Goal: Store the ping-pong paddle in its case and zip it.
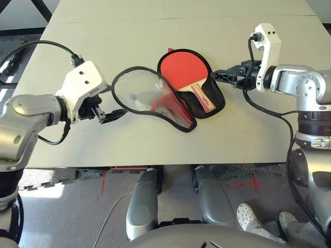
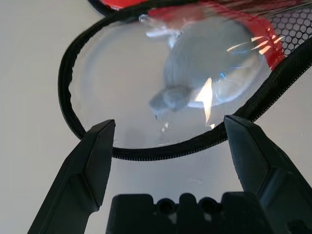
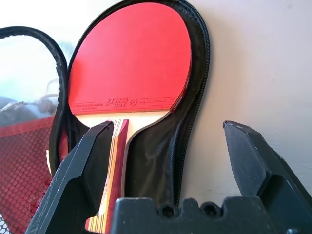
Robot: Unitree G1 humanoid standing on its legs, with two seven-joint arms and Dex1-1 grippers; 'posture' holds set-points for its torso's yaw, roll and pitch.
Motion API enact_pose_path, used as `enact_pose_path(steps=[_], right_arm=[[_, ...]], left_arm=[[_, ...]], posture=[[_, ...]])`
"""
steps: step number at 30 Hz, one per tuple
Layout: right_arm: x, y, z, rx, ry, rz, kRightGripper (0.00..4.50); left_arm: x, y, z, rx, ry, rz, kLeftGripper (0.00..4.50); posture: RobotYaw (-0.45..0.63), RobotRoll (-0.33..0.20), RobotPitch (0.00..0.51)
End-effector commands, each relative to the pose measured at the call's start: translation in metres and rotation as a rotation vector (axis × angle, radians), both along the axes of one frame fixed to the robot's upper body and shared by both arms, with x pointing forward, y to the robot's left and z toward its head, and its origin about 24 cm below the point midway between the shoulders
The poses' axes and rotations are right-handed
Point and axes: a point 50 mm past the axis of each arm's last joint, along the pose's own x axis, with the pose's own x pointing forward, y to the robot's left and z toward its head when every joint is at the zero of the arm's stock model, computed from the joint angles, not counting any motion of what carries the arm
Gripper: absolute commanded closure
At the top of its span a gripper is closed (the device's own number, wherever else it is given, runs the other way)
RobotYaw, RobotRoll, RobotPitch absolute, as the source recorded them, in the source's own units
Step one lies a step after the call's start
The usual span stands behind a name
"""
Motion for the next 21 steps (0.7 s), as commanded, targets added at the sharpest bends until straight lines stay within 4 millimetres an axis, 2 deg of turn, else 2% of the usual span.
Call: enact_pose_path(steps=[1, 3, 9, 14, 17, 21], right_arm=[[-0.001, -0.009, -0.001, 0.012, -0.004, -0.038, 0.03], [-0.002, -0.009, -0.001, 0.014, -0.004, -0.042, 0.03], [-0.002, -0.014, -0.003, 0.009, -0.003, -0.057, 0.03], [-0.001, -0.014, -0.005, 0.006, -0.001, -0.062, 0.03], [0.002, -0.014, -0.005, 0.006, -0.003, -0.065, 0.03], [0.005, -0.017, -0.003, 0.008, -0.012, -0.076, 0.03]], left_arm=[[0.001, 0.003, -0.003, 0.021, 0.006, 0.014, 0.0], [0.002, 0.009, -0.002, 0.037, -0.004, 0.03, 0.0], [-0.005, 0.046, 0.023, 0.061, -0.04, 0.132, 0.0], [-0.013, 0.055, 0.04, 0.004, -0.072, 0.147, 0.0], [-0.018, 0.053, 0.033, -0.011, -0.041, 0.131, 0.0], [-0.017, 0.036, 0.013, -0.06, 0.01, 0.083, 0.0]], posture=[[0.1, 0.0, 0.233], [0.1, 0.0, 0.231], [0.11, 0.0, 0.231], [0.12, 0.0, 0.23], [0.13, 0.0, 0.233], [0.12, 0.0, 0.235]])
